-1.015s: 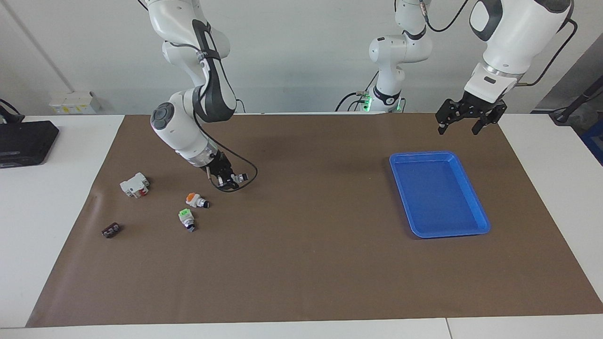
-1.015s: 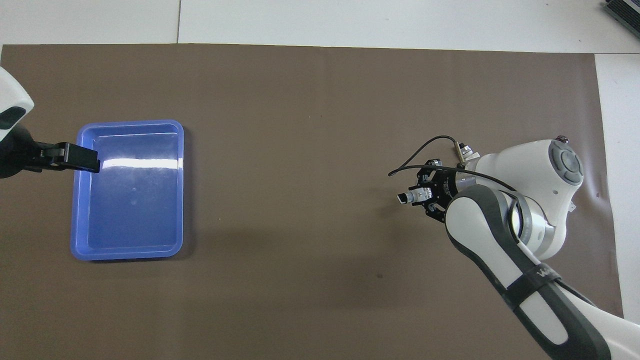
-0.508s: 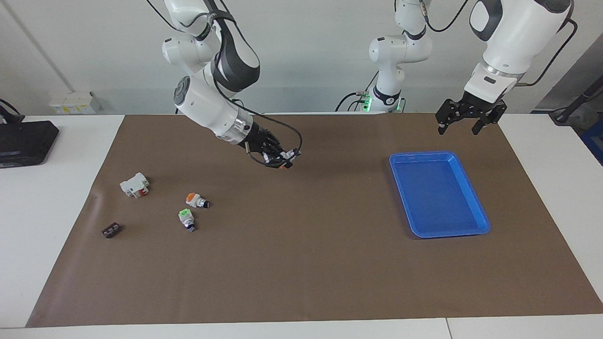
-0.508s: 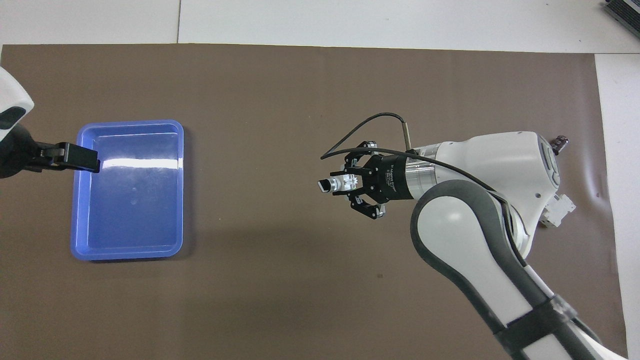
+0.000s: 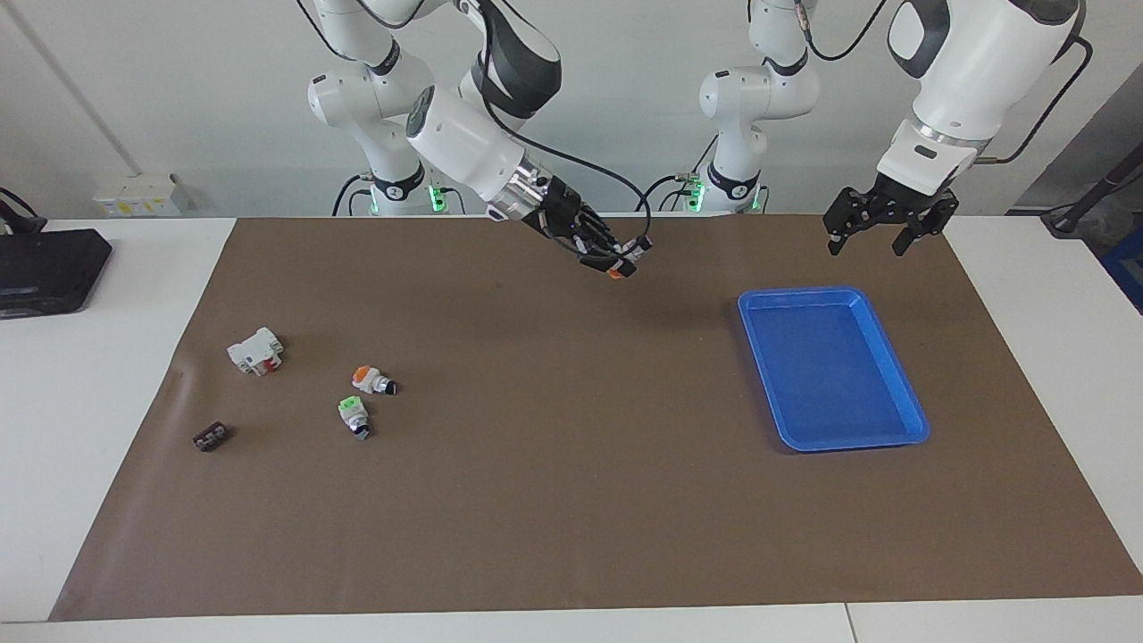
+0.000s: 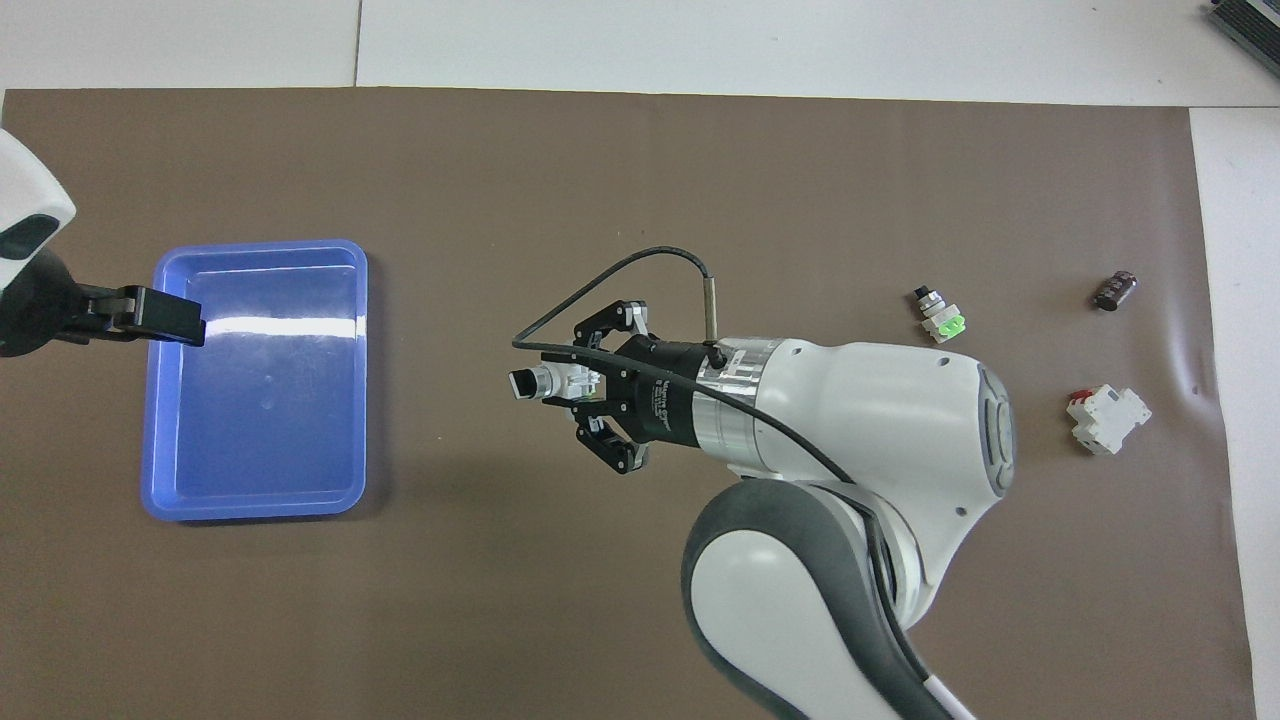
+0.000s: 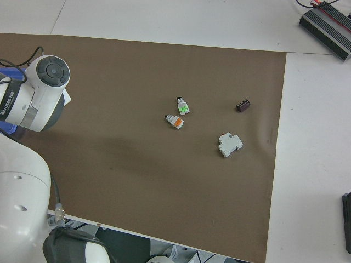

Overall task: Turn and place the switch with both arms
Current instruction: 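Lift the switch with the right gripper toward the left gripper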

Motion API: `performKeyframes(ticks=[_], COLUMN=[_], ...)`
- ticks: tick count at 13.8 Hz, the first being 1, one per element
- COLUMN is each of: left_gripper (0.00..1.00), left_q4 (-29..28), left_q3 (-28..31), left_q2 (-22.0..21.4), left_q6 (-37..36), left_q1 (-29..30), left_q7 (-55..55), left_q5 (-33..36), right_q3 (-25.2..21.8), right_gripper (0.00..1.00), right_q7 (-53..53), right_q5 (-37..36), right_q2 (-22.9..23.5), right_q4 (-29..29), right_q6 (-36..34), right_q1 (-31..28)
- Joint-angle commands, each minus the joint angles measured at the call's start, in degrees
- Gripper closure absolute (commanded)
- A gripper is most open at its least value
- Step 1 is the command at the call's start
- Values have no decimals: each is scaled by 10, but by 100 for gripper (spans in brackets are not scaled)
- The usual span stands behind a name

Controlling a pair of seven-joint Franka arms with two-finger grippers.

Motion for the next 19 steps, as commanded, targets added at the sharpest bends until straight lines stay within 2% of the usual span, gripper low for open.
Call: performKeyframes(ticks=[1, 5, 8, 11, 15, 16, 19], left_gripper=[0, 0, 0, 1, 11, 23, 33], left_q4=[-17, -18, -22, -23, -29, -34, -49], left_q3=[-3, -4, -3, -3, 5, 5, 6], left_q2=[-14, -15, -15, -15, -16, -18, -26], left_q6=[-3, 3, 16, 27, 28, 28, 27], left_q1=[-20, -49, -49, -46, -29, -26, -15], left_q7=[-2, -2, -2, -15, -33, -33, -34], left_q5=[9, -16, -110, -169, -265, -287, -349], right_q3=[1, 2, 2, 2, 2, 2, 2], right_gripper=[100, 100, 100, 100, 100, 100, 100], right_q7=[64, 174, 239, 263, 269, 269, 268], right_q5=[3, -32, -64, -72, -74, -79, -82], right_q2=[2, 14, 25, 32, 34, 34, 34], right_q4=[-1, 30, 59, 71, 77, 77, 77], right_q6=[14, 15, 13, 16, 19, 19, 19], right_q1=[-1, 20, 21, 36, 36, 37, 37])
